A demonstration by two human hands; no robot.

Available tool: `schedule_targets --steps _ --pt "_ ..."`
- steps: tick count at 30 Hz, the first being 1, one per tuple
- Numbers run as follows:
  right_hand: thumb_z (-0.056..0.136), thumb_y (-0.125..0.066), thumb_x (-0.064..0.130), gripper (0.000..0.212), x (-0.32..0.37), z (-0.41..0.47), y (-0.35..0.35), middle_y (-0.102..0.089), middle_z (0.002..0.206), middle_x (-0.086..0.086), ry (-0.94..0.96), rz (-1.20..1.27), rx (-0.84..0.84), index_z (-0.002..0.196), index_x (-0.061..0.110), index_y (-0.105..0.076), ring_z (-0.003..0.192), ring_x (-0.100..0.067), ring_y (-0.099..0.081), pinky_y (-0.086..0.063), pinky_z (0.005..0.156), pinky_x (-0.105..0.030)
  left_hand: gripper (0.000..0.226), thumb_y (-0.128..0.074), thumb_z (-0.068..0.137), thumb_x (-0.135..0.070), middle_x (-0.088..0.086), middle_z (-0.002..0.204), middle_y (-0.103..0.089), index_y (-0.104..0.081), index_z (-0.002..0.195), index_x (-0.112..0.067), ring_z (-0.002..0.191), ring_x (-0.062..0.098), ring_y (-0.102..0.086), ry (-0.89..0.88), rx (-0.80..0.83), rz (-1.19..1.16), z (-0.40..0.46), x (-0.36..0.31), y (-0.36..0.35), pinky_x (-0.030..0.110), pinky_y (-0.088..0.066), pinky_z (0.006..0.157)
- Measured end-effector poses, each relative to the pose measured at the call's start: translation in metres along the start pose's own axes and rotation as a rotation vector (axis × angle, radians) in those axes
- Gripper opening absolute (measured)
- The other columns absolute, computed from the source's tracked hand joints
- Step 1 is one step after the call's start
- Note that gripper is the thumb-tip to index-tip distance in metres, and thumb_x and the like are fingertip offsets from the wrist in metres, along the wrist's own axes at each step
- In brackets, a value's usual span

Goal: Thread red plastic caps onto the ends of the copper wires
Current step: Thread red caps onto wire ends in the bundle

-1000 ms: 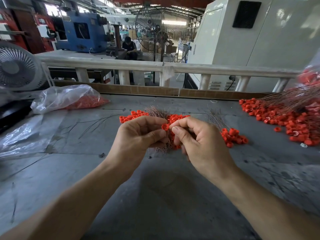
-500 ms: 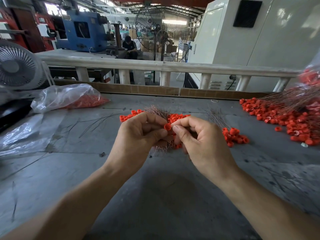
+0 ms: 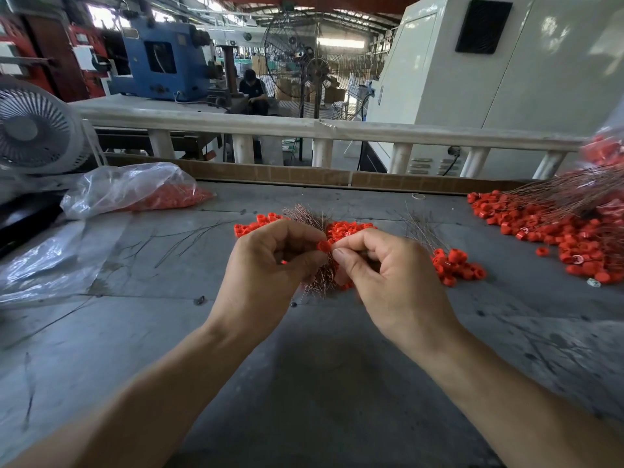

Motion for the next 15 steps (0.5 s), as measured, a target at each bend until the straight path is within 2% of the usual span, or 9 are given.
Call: schedule_targets --steps 4,15 --pt "0.096 -0.07 0.02 0.009 -0.0015 0.0004 -0.0009 -0.071 0.071 0.014 -0.043 0.045 0.008 0.092 0.025 -0.076 0.062 -0.002 -0.064 -0.044 0.057 -0.011 0.022 -0.078 0.08 0.001 0.002 0.079 -0.075 -0.074 0.096 -0.015 0.069 0.011 -0.069 0.013 0.013 -0.075 -0.0002 -0.0003 -0.0015 0.015 -0.052 0.063" --pt "0.095 -0.071 0.019 0.012 0.0017 0.0001 0.0 -0.07 0.066 0.012 -0.068 0.03 0.038 0.086 0.025 -0.076 0.054 -0.002 -0.06 -0.043 0.053 -0.013 0.023 -0.076 0.081 0.006 0.0 0.074 -0.074 -0.073 0.093 -0.013 0.065 0.006 -0.067 0.022 0.028 -0.16 0.0016 0.001 -0.0029 0.012 -0.049 0.061"
Point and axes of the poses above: each hand's wrist, its own z-axis towards the middle knuckle, its own y-axis out of the back of the hand, x = y × z, the point moved 2 cm from there along z, towards the middle knuckle
